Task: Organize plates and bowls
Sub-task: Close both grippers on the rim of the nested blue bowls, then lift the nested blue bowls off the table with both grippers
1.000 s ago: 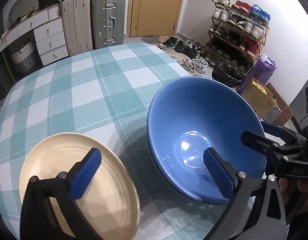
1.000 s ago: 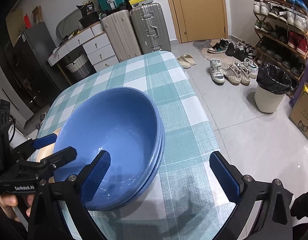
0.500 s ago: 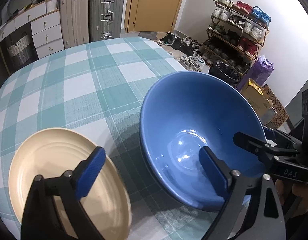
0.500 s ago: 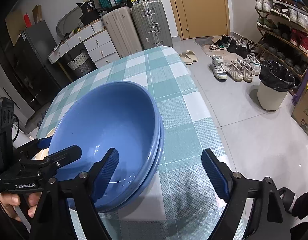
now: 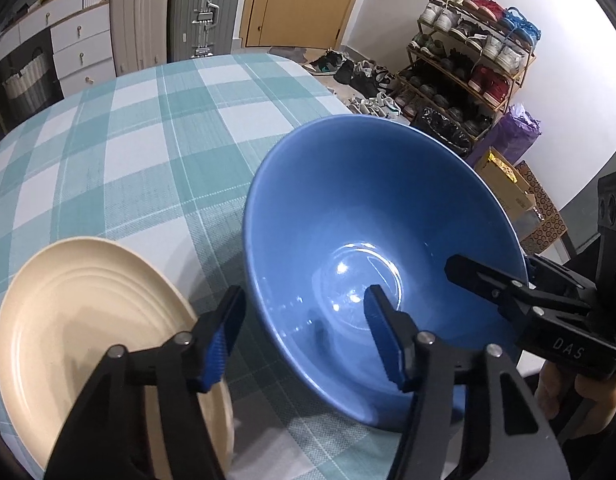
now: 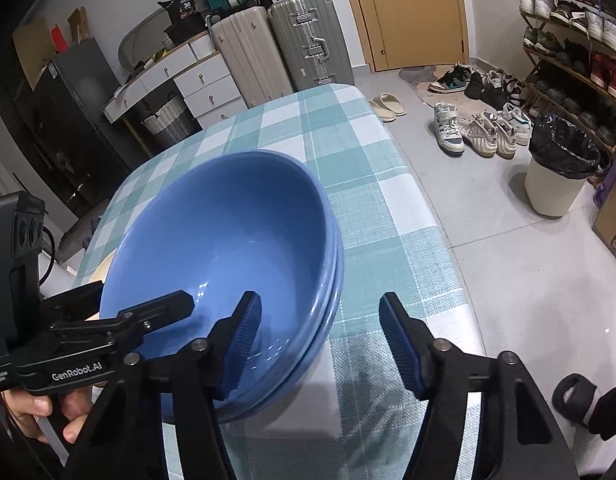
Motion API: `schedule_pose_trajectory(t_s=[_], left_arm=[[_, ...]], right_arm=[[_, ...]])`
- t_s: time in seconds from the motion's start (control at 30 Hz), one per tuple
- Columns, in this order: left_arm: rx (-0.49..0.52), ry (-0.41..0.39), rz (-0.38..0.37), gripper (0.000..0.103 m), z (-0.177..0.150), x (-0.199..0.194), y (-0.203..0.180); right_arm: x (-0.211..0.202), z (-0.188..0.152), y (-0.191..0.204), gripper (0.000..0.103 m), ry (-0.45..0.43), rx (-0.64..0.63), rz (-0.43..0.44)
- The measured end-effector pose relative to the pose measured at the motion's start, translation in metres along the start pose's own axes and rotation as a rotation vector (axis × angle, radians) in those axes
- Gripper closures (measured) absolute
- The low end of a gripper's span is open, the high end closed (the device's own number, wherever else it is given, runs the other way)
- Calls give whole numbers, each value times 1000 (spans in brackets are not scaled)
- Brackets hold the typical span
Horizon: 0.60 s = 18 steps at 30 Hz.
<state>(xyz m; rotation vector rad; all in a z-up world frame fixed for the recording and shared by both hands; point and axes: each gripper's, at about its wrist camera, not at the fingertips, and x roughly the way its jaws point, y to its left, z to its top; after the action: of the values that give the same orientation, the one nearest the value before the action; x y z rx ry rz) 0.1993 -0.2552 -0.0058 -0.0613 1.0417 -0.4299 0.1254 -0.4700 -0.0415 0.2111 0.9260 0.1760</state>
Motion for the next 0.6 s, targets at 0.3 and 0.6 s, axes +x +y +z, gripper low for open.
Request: schedule_pose_trajectory(t_s=[0.3,0.6], left_arm=[[22,8,18,60,0,-1,-6],[33,6,42,64,0,-2,-7]], right_arm=[[1,0,9,61,2,-22,13],[0,-1,12,67,-3,-41,3]])
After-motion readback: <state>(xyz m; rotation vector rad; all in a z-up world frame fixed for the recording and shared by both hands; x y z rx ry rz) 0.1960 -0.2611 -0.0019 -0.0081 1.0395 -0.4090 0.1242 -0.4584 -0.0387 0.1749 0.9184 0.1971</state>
